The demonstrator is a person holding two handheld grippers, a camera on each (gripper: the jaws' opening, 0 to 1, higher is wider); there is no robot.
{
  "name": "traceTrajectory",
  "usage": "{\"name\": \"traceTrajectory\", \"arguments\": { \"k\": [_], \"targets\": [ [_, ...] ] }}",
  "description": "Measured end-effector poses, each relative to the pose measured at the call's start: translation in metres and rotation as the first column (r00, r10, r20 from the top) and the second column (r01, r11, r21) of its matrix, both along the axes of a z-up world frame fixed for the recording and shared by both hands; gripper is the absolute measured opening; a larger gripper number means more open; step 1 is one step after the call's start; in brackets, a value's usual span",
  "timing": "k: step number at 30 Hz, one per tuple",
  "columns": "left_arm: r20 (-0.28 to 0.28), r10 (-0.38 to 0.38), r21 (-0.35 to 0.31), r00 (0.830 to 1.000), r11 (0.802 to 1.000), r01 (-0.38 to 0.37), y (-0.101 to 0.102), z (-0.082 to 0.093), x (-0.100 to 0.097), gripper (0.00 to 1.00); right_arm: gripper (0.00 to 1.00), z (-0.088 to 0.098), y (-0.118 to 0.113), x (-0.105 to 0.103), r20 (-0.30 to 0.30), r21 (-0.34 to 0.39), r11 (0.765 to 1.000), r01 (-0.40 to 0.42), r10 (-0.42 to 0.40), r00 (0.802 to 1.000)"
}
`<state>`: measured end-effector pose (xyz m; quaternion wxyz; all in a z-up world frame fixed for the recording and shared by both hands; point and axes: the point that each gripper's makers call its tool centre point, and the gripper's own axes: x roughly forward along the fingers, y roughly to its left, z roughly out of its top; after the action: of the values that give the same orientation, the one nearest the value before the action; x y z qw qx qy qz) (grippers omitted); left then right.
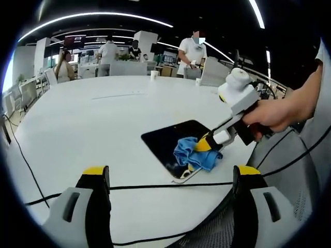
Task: Wipe the mirror surface with the cleaning cloth until all visible marks leave the cleaned area.
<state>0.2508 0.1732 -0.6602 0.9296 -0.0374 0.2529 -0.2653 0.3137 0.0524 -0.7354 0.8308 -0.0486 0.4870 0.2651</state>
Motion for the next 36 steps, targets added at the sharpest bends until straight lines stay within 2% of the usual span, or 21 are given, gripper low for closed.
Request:
{"name": "traceTrajectory", "arguments": {
  "k": [3,10,15,20,23,27,29,32,36],
  "targets": [
    [-0.016,-0.006,-0.01,1.0,1.0,0.006,-0.002,-0.003,-0.002,0.99,0.05,0.0,0.0,-0.006,-0.008,-0.002,1.0,-0.014,0.014,1.0],
    [-0.012,-0.015,-0.002,1.0,1.0,0.015,-0.004,-0.003,-0.003,0.99,0.04,0.0,-0.001,-0.014,-0.014,-0.01,0.999,-0.036,0.036,0.999],
    [-0.016,-0.022,-0.001,1.0,1.0,0.022,-0.01,-0.005,-0.007,0.99,0.04,-0.001,-0.003,-0.017,-0.021,0.002,1.0,-0.021,0.021,1.0],
    [-0.017,0.022,-0.021,1.0,1.0,-0.022,-0.003,-0.004,-0.004,0.99,0.04,-0.001,-0.003,-0.021,-0.022,0.005,1.0,-0.021,0.021,1.0],
    [-0.023,0.024,-0.022,0.999,0.999,-0.025,-0.006,-0.002,-0.006,0.99,0.04,-0.001,-0.003,-0.023,-0.035,0.01,1.0,-0.023,0.023,0.999],
    [-0.006,-0.01,0.013,1.0,1.0,0.01,-0.015,0.0,-0.009,0.99,0.04,-0.001,-0.004,-0.024,-0.038,0.008,1.0,-0.029,0.029,0.999],
    [-0.024,-0.024,0.028,0.999,0.999,0.025,-0.015,-0.006,-0.011,0.99,0.04,-0.001,-0.004,-0.024,-0.037,0.009,1.0,-0.028,0.028,0.999],
    [-0.055,-0.013,0.007,0.998,1.0,0.014,-0.012,-0.013,-0.011,0.99,0.04,-0.001,-0.003,-0.024,-0.033,0.005,0.999,-0.034,0.034,0.999],
    [-0.036,-0.01,0.023,0.999,1.0,0.011,-0.01,-0.012,-0.009,0.99,0.04,-0.001,-0.003,-0.024,-0.019,0.004,0.999,-0.043,0.043,0.999]
  ]
}}
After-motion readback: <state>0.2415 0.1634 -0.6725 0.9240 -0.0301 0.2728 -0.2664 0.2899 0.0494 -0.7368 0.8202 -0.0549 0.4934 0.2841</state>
